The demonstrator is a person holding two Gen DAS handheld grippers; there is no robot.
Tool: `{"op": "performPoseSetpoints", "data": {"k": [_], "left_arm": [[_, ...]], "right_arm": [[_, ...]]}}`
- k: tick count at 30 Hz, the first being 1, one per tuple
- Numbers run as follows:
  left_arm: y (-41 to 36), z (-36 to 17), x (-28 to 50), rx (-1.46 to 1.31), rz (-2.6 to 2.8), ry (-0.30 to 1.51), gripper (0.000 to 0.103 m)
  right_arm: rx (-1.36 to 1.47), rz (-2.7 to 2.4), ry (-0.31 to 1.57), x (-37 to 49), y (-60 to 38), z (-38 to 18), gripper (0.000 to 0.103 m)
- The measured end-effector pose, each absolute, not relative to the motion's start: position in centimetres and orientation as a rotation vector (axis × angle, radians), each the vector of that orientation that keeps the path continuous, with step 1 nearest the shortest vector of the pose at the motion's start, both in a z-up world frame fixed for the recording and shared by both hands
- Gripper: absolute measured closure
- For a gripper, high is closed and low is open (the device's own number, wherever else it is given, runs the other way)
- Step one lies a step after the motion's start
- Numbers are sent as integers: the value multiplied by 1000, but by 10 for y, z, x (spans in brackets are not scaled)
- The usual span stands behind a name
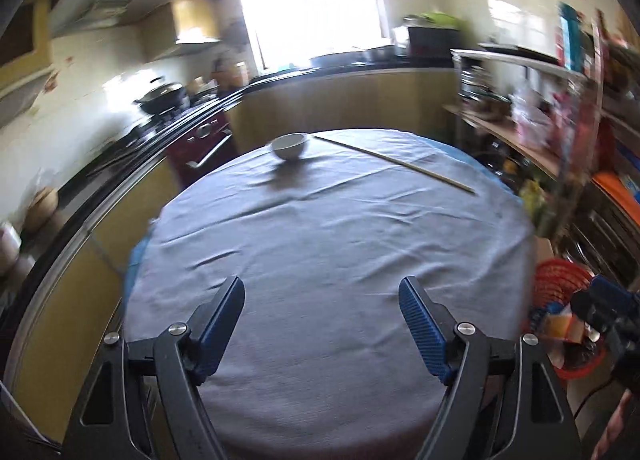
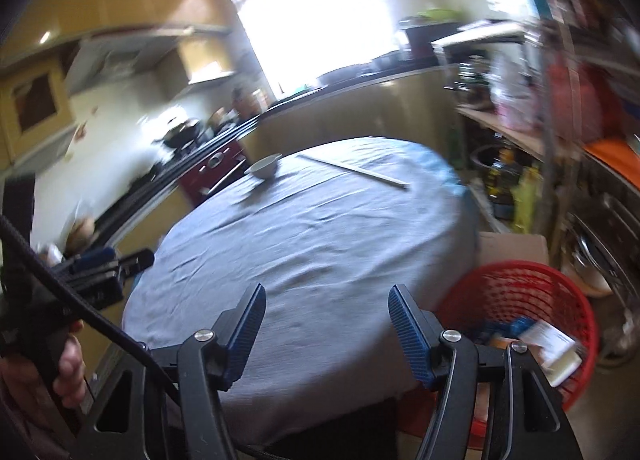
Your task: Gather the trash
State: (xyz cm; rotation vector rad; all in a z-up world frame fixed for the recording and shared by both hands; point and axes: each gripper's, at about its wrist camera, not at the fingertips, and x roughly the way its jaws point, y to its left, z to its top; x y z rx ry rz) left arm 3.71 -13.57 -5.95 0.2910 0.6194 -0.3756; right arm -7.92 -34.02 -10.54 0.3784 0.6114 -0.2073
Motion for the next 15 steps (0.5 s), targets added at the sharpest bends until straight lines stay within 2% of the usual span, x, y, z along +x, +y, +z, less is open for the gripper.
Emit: {"op": "performPoseSetpoints", "data": {"k": [15], "left_arm": [[-44,-66,77,150,-223,662,23]], "right_arm": [[185,-101,688,8,-244,-93,35]]}}
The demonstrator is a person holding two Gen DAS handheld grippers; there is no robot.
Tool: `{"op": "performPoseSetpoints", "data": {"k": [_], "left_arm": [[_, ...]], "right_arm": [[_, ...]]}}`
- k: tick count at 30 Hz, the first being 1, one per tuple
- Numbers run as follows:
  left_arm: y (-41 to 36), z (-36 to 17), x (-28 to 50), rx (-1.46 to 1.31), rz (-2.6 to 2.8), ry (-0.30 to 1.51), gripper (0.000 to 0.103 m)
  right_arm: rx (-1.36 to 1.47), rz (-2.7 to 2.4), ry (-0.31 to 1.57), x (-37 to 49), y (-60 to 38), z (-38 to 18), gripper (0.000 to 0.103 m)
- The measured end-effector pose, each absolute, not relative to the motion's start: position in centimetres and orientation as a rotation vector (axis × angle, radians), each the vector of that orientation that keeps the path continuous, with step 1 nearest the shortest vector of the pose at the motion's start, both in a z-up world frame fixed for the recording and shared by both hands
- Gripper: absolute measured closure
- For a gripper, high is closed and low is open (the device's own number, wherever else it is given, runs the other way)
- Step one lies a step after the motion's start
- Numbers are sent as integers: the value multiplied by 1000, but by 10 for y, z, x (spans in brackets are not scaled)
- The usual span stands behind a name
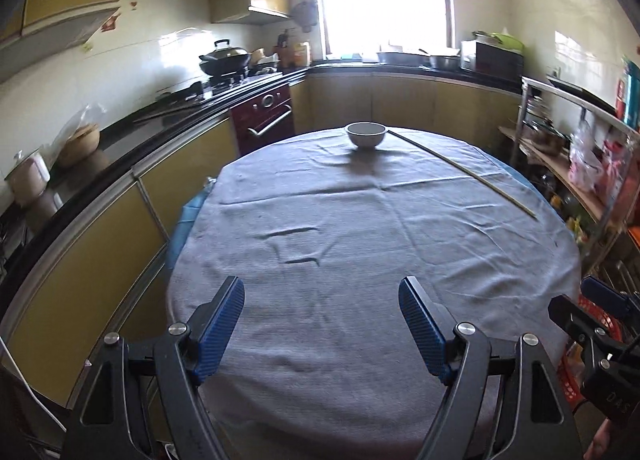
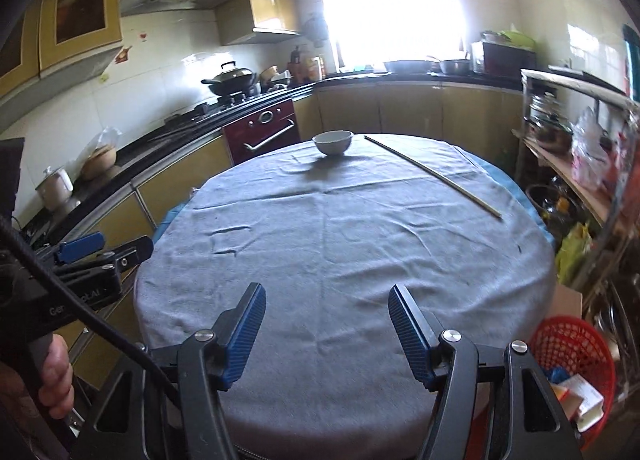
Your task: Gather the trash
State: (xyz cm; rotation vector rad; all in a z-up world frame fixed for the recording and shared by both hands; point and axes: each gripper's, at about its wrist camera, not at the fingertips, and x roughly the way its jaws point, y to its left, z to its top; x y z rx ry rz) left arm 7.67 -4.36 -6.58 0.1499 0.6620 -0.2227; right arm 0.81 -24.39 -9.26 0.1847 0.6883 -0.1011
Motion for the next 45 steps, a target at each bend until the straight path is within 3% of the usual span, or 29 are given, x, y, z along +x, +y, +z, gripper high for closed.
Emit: {"op": "performPoseSetpoints", "data": {"k": [45], "left_arm": [[-19,-41,102,137,-218,637,23]], "right_arm": [[159,-120,675,37,-219,-76,35]]}}
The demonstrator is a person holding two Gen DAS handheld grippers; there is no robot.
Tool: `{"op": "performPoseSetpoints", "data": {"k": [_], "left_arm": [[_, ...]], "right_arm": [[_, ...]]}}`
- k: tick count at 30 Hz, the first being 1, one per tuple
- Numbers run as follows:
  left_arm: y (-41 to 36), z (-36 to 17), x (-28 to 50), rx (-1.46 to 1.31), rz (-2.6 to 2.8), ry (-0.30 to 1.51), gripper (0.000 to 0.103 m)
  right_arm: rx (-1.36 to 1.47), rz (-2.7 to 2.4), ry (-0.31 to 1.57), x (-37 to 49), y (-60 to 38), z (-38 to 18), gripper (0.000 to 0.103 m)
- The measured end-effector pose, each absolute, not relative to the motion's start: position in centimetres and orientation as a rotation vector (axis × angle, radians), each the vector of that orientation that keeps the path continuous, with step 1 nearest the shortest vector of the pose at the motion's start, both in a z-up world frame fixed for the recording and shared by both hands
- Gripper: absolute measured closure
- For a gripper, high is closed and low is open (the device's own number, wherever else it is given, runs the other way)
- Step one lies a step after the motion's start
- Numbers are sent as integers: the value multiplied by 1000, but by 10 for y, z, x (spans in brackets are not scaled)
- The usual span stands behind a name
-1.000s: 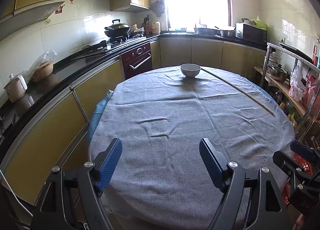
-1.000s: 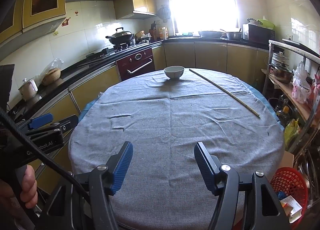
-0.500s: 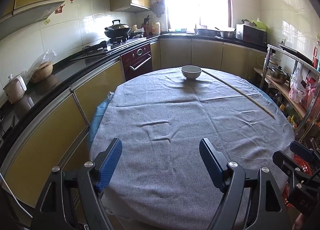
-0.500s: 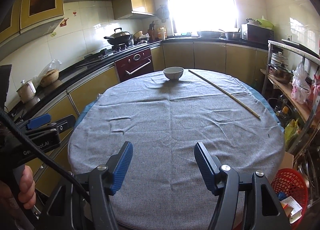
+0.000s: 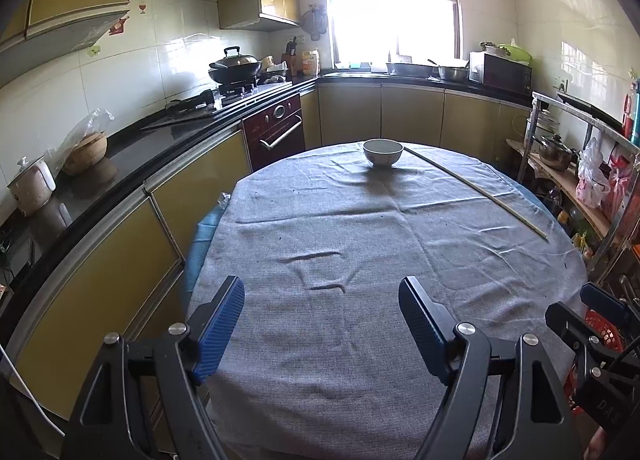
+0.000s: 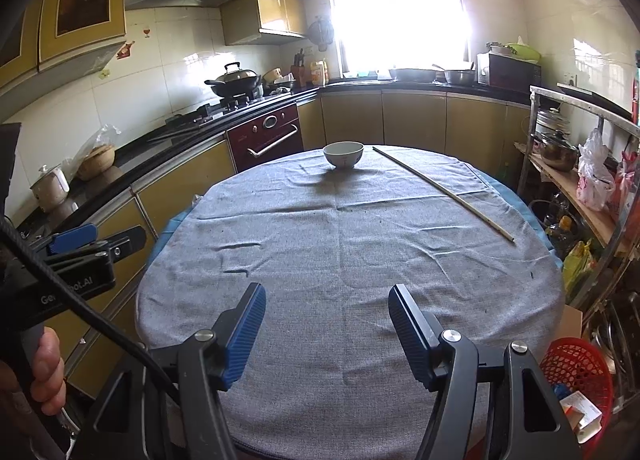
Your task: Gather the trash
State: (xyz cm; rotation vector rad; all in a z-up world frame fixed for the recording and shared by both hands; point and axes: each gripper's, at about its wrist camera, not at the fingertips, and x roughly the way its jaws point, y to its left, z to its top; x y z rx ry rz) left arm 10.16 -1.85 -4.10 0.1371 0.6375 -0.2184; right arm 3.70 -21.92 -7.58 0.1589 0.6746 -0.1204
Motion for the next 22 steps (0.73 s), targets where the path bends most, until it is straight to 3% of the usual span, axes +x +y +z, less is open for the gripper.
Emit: {"op": "performPoseSetpoints", "data": {"k": [15,22], "left_arm": [[-22,-53,129,136,-192,681,23],[-27,-99,186,95,-193,783,23]], "right_arm": [[166,-114,712,64,-231,-92,35],[168,-198,791,108,-269,-148,34]]}}
